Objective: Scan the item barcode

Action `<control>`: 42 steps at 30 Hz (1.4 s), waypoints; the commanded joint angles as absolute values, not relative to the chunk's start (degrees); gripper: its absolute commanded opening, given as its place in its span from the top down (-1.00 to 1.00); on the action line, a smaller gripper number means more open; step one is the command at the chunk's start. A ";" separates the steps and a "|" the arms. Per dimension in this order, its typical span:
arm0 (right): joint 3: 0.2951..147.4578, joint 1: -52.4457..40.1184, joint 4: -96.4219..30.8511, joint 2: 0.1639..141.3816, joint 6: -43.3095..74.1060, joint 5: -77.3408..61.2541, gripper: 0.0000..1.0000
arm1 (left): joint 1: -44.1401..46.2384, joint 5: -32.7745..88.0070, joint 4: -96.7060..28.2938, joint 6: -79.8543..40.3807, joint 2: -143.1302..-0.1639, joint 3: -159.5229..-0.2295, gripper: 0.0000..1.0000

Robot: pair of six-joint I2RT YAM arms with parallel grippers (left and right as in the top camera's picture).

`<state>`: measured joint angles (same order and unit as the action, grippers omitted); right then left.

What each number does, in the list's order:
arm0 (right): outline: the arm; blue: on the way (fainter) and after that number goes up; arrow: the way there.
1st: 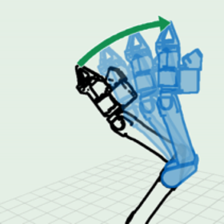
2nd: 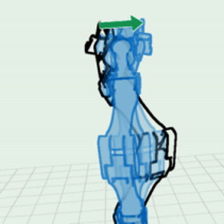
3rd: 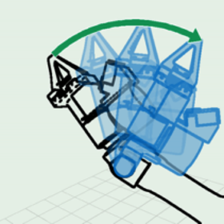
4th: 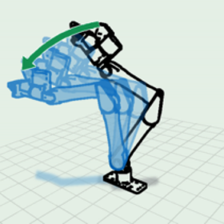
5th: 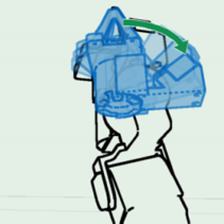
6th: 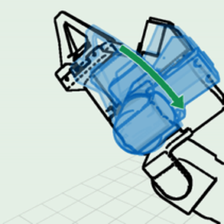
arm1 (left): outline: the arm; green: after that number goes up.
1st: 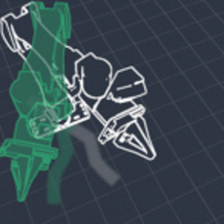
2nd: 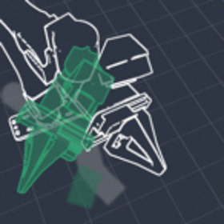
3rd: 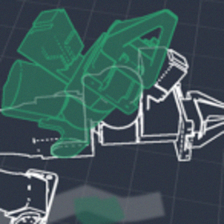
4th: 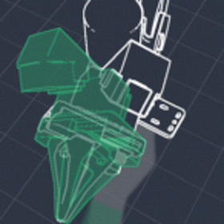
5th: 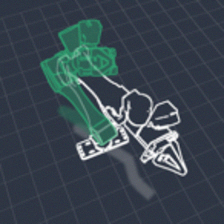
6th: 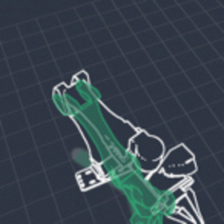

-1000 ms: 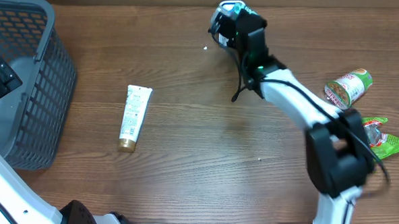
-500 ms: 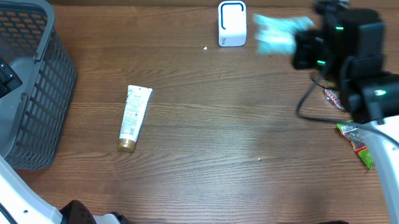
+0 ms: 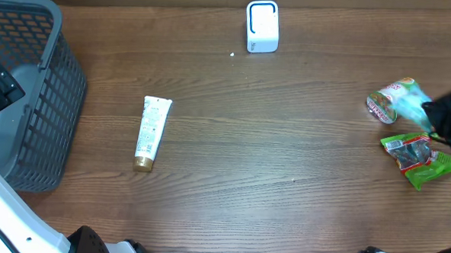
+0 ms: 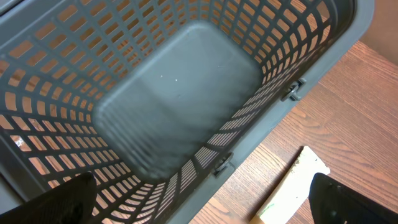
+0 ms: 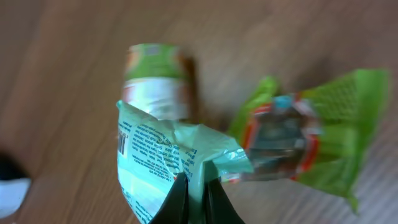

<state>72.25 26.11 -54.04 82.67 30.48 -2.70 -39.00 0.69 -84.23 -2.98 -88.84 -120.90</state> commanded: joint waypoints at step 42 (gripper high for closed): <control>106.85 -38.79 -28.80 119.90 28.77 -33.76 -0.64 | -38.98 0.93 -84.05 -3.40 -88.44 -121.60 -1.00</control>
